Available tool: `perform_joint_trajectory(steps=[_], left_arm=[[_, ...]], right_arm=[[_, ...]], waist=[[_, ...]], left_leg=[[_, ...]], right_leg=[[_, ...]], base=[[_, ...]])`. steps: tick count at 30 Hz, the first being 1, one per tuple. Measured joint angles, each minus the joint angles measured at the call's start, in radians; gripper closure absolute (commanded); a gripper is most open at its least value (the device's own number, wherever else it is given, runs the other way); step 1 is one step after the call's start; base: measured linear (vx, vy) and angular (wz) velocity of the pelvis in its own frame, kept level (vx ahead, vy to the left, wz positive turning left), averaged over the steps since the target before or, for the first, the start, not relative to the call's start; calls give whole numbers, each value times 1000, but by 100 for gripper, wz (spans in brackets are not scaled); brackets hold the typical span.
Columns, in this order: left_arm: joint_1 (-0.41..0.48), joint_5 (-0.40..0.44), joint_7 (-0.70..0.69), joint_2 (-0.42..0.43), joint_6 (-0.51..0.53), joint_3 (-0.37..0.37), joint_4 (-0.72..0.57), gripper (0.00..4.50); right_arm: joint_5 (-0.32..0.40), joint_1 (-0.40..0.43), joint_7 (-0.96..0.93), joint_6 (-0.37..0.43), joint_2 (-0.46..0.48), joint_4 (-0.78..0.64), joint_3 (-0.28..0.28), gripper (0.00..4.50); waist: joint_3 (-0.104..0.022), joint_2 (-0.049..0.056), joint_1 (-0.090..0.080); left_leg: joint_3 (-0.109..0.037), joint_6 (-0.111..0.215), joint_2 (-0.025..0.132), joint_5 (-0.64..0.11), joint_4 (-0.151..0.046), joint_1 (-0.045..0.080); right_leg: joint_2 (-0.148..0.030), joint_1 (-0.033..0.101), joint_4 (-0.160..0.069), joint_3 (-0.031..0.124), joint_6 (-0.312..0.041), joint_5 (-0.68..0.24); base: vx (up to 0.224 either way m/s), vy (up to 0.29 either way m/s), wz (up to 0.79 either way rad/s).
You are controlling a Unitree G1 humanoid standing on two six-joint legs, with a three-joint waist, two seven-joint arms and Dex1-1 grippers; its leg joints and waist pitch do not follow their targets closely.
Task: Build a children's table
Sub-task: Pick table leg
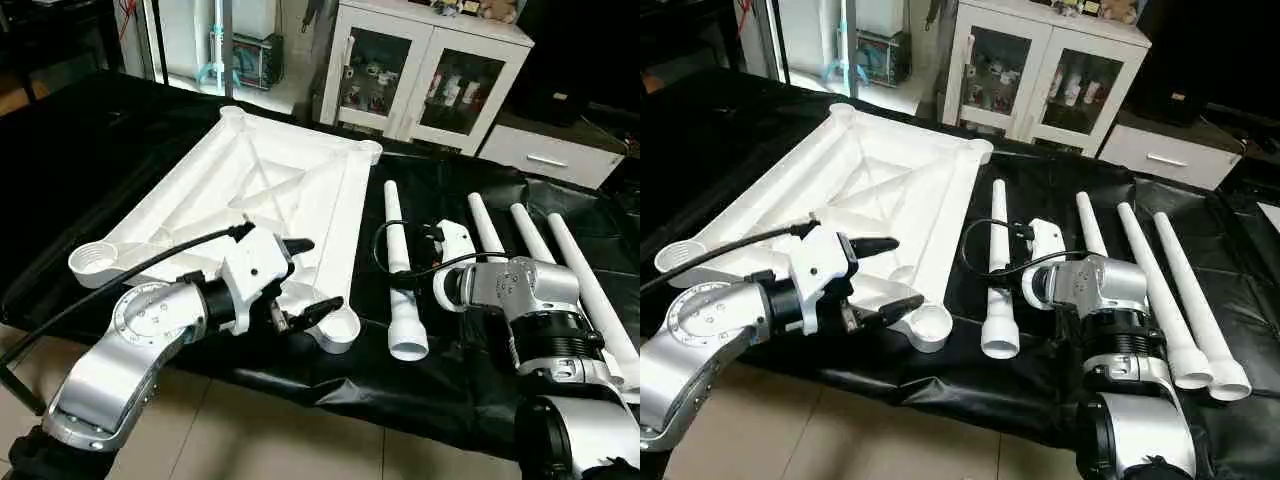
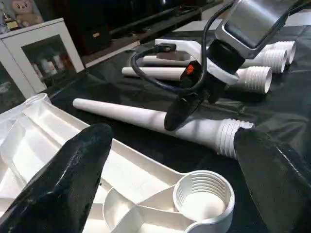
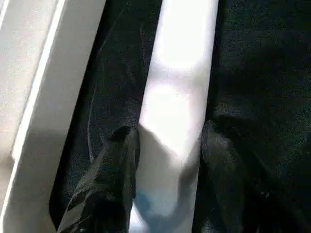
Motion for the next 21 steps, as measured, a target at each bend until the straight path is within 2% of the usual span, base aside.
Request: perform_joint_trajectory(steps=[8,12,16,18,21], left_arm=[[0,-2,2,-3,6,0,0,0],[-12,-6,30,-33,9,16,0,0],[-43,-20,70,-63,9,47,1,0],[-51,-21,91,-83,9,61,8,0],[-76,-21,133,-119,10,74,37,0]], right_arm=[[17,2,2,4,-10,10,-30,273],[44,10,-4,0,-15,-2,-88,275],[75,23,10,17,-45,-63,-127,279],[99,27,22,35,-63,-120,-143,313],[131,39,56,63,-122,-217,-169,335]], waist=[[0,0,0],[1,1,1],[8,11,2],[10,14,2],[14,20,5]], left_leg=[[0,0,0,0,0,-1],[0,0,0,0,0,-4],[0,-1,2,1,-3,-7],[1,-1,5,5,-4,-8],[9,-2,13,6,-4,-10]], right_leg=[[0,0,-1,0,0,0],[0,0,-3,0,0,0],[0,-3,-3,-1,0,0],[2,-3,-3,-4,-3,0],[2,-3,-4,-9,-6,-1]], base=[[0,0,0],[0,0,0],[0,0,0],[0,0,0],[0,0,0]])
